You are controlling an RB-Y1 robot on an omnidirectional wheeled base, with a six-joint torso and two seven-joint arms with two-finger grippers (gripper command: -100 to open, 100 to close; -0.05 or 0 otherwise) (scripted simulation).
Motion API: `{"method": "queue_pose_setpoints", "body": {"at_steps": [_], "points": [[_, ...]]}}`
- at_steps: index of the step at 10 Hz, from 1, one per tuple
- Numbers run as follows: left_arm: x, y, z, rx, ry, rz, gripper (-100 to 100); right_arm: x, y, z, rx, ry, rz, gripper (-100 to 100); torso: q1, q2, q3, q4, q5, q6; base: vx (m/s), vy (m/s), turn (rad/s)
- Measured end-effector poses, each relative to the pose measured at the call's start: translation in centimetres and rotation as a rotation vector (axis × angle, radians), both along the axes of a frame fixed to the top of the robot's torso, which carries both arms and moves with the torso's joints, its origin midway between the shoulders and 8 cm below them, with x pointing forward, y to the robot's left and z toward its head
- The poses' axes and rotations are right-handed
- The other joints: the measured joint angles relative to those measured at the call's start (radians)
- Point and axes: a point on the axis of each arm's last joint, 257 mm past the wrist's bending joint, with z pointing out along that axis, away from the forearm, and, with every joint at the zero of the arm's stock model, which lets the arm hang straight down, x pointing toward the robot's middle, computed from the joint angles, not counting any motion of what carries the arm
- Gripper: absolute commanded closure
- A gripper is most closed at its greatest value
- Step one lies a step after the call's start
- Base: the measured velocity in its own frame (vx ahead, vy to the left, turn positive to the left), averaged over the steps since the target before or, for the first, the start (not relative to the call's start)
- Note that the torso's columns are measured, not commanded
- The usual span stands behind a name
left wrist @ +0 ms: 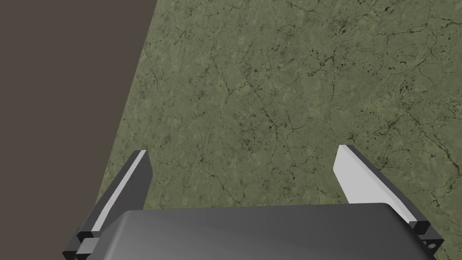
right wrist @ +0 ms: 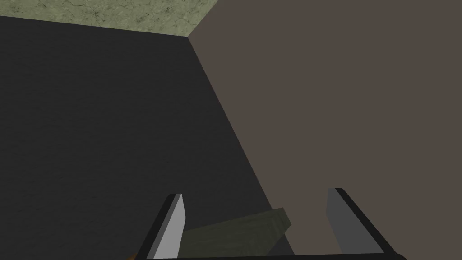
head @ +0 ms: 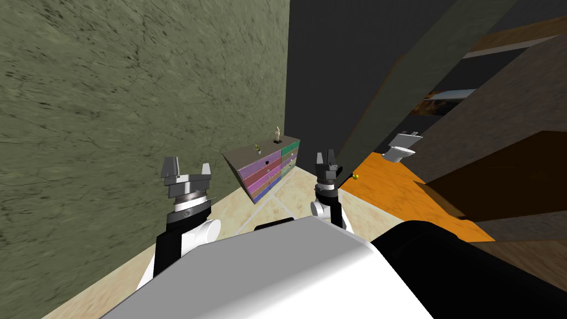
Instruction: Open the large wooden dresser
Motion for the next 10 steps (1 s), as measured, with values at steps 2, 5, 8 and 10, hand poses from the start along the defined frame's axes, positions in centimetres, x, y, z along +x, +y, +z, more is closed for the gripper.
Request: {"method": "queue_pose_setpoints", "body": {"at_steps": [2, 5, 8, 10], "points": [[0.00, 0.00, 0.00, 0.000, 0.000, 0.000, 0, 0.00, 0.00, 0.00, 0.000, 0.000, 0.000, 0, 0.000, 0.104, -0.209, 0.105, 0.000, 0.000, 0.000, 0.000, 0.000], [-0.01, 0.00, 0.01, 0.000, 0.000, 0.000, 0, -0.01, 0.00, 0.01, 0.000, 0.000, 0.000, 0, 0.000, 0.322, -0.644, 0.322, 0.000, 0.000, 0.000, 0.000, 0.000], [-0.01, 0.00, 0.02, 0.000, 0.000, 0.000, 0, -0.01, 0.00, 0.01, 0.000, 0.000, 0.000, 0, 0.000, 0.544, -1.087, 0.544, 0.000, 0.000, 0.000, 0.000, 0.000], [-0.01, 0.00, 0.02, 0.000, 0.000, 0.000, -100, -0.01, 0.00, 0.01, 0.000, 0.000, 0.000, 0, 0.000, 0.691, -1.382, 0.691, 0.000, 0.000, 0.030, -0.016, -0.016]]}}
